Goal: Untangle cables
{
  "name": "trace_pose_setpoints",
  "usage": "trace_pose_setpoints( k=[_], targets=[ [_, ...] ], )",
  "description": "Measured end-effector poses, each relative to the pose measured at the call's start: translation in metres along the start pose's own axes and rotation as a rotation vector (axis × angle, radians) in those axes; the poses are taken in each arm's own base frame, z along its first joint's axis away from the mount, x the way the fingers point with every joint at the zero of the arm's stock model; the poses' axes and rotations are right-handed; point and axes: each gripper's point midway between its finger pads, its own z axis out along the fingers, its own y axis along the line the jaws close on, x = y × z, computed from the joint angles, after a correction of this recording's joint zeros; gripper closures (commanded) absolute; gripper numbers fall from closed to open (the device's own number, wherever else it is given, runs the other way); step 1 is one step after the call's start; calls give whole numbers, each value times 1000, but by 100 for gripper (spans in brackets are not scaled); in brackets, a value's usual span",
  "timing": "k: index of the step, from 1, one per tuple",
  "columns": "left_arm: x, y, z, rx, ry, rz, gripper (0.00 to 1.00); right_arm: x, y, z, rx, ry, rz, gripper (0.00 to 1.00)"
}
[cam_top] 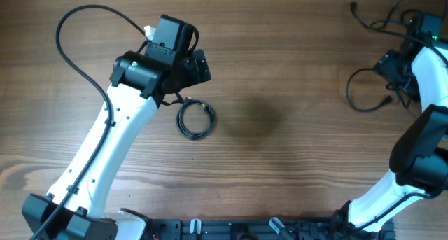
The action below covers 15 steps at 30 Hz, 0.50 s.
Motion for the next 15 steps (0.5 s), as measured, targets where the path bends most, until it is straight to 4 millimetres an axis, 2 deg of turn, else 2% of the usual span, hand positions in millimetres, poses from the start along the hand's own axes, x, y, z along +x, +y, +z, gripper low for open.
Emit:
trace_pose_setpoints(
  k=[2,3,5,6,7,9,12,15],
  targets=[
    [0,0,0,0,0,0,0,4,5,-9,-33,41,-29,0],
    [0,0,0,1,0,0,0,-5,9,-20,-57,33,-32,0],
    [-1,-1,0,4,-5,-1,0,-24,22,-51,-143,16,-37,0],
    [-2,-2,0,8,-7,-2,0,-39,37,-78,-246,-18,-55,0],
    [-2,-3,0,14,-5,-2,0,-45,48,-96,-324,-30,-78,0],
    [-1,-5,0,23,-1,-2,0,-47,60,-120,-428,-25,-104,0],
    [0,-5,4,20,10,0,0,-41,61,-124,-440,-3,-114,0],
    [3,-5,12,8,27,2,0,-46,32,-113,-265,-35,-102,0]
  ],
)
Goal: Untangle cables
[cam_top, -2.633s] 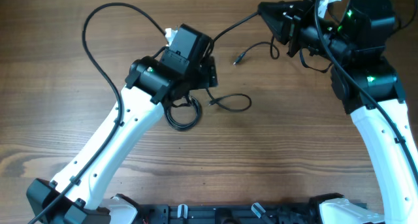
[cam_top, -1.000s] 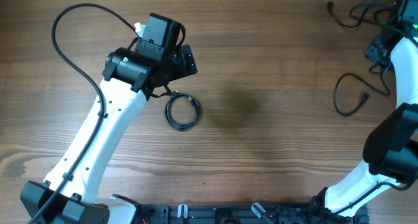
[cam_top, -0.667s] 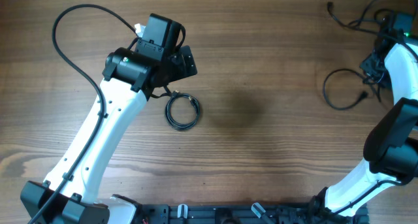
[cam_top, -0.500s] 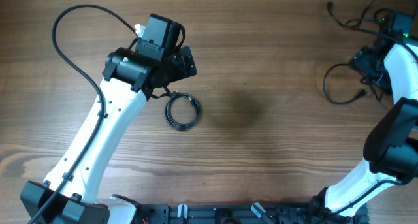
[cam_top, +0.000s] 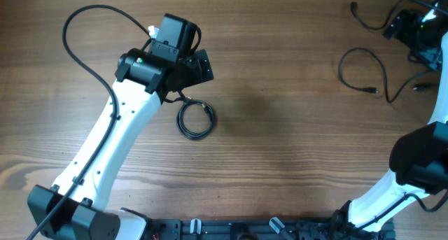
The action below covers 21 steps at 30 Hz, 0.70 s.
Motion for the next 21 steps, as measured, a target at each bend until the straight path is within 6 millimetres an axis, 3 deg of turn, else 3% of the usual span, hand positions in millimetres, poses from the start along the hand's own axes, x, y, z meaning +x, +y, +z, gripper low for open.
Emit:
trace_pose_setpoints(
  k=[4,7,9,10,12,14,15,17,19,20,21],
  targets=[
    [2,0,5,-8,12,2,0,-4,-28,4,154,-36,18,0],
    [3,1,5,-12,17,3,0,15,-62,28,231,36,72,0],
    [3,1,5,-12,18,3,0,17,-87,38,259,48,127,2],
    [3,1,5,-12,17,3,0,19,-99,45,265,51,153,10],
    [3,1,5,-11,16,3,0,25,-109,64,231,62,201,55],
    [3,1,5,-12,17,3,0,31,-107,77,202,71,204,78],
    [3,1,5,-13,18,3,0,37,-102,85,174,84,208,96],
    [4,2,5,-14,20,3,0,33,-90,88,108,75,201,96],
    [4,2,5,-15,21,3,0,20,-75,78,26,58,182,96],
    [3,2,5,-14,20,3,0,11,-68,68,-12,41,174,96],
    [4,2,5,-14,20,3,0,-17,-54,44,-87,-36,154,96]
  ],
)
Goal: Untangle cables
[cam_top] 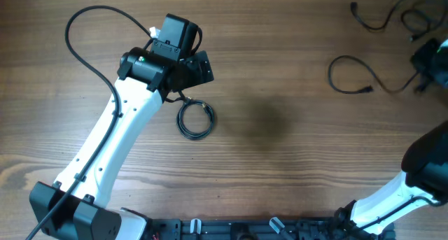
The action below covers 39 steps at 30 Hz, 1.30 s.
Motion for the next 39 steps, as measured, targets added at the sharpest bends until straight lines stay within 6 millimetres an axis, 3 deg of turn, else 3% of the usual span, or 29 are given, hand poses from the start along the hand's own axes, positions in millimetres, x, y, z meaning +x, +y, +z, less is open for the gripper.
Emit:
trace_pose_setpoints(
  k=[2,4,6,7,9,10,12,13,14,16,19,25,29,32,36,39],
  targets=[
    [0,0,0,0,0,0,0,-30,30,-40,-127,-102,-63,96],
    [-1,-1,0,2,-3,-1,0,-47,51,-92,-210,-221,-131,96],
    [-1,-1,0,2,-3,-1,0,-50,54,-113,-220,-265,-152,96],
    [-1,-1,0,2,-3,-1,0,-50,53,-114,-217,-272,-158,96],
    [-1,-1,0,5,-2,-1,0,-37,41,-80,-177,-212,-143,91],
    [0,-2,0,11,2,-1,0,-24,30,-54,-134,-152,-119,90],
    [2,-4,0,21,10,0,0,4,2,-6,-23,-34,-58,64],
    [2,-4,0,23,12,0,0,16,-17,15,61,14,-19,35],
    [2,-4,0,24,12,0,0,32,-31,36,114,75,-4,17],
    [2,-4,0,24,12,-1,0,39,-45,44,186,96,24,0],
    [2,-4,0,24,12,-1,0,38,-53,44,236,83,51,0],
    [0,-5,0,28,7,-1,0,50,-47,43,199,131,77,0],
    [-2,-7,0,36,-5,-3,0,52,-35,9,156,110,130,0],
    [-3,-7,0,37,-6,-3,0,51,-16,-15,115,69,118,0],
    [-3,-7,0,37,-6,-3,0,62,10,-15,73,93,62,0],
    [-3,-8,0,37,-6,-3,0,86,70,-16,-130,154,-183,0]
  ],
)
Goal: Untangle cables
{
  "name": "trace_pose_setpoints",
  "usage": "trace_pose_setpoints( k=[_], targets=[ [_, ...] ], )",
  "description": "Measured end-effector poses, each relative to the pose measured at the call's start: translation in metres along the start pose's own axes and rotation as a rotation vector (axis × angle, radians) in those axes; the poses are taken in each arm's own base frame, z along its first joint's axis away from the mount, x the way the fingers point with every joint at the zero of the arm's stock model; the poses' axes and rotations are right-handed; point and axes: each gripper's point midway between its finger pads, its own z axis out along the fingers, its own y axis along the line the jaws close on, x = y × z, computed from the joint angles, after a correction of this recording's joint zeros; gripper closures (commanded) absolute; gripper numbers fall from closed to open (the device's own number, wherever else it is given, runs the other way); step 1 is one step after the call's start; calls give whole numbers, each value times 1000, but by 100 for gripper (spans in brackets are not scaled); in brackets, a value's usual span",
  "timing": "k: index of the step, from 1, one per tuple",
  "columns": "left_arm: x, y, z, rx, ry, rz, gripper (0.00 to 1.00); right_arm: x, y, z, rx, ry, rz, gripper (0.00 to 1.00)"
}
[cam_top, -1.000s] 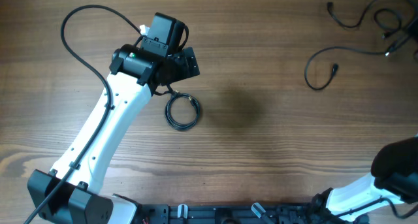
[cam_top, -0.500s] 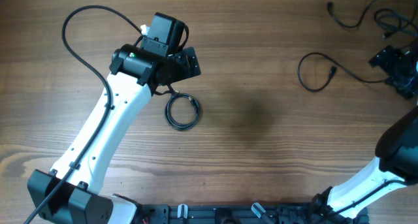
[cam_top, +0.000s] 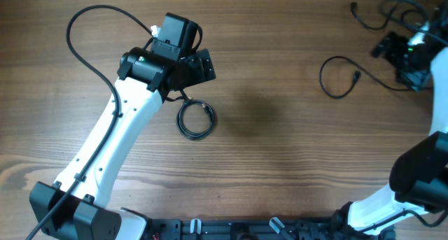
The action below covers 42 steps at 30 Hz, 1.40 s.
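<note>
A small coil of black cable (cam_top: 195, 119) lies on the wooden table left of centre. Its tail runs up under my left gripper (cam_top: 203, 65), which hovers just above the coil; its fingers are hidden by the wrist. At the far right a long black cable (cam_top: 336, 75) forms an open loop, and its free plug points into the loop. The rest of that cable leads to my right gripper (cam_top: 390, 47), which seems shut on it. More tangled black cable (cam_top: 374, 19) lies in the top right corner.
My left arm's own black supply cable (cam_top: 91, 19) arcs over the table at the upper left. The right arm's white links (cam_top: 437, 93) stand along the right edge. A black rail (cam_top: 245, 229) runs along the front edge.
My right gripper has moved from the right edge back to the left and slightly up. The cable loop has shifted a little left and curled tighter. The left arm and coil have not moved.
My right gripper was among the cables at the right with a loop below it. Then it stood higher, then at the right edge, with the loop stretched out leftwards. Now it is back further left. The left gripper stayed above the coil throughout.
</note>
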Motion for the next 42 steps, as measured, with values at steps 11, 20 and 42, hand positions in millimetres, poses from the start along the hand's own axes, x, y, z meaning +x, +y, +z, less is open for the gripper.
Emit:
trace_pose_setpoints(
  k=[11,20,42],
  targets=[
    [1,-1,0,6,5,0,0,22,58,12,-44,23,-223,7],
    [1,-1,0,6,5,0,0,75,55,95,-90,217,-300,25],
    [1,-1,0,6,5,0,0,-17,90,81,-52,-100,-267,96]
  ],
)
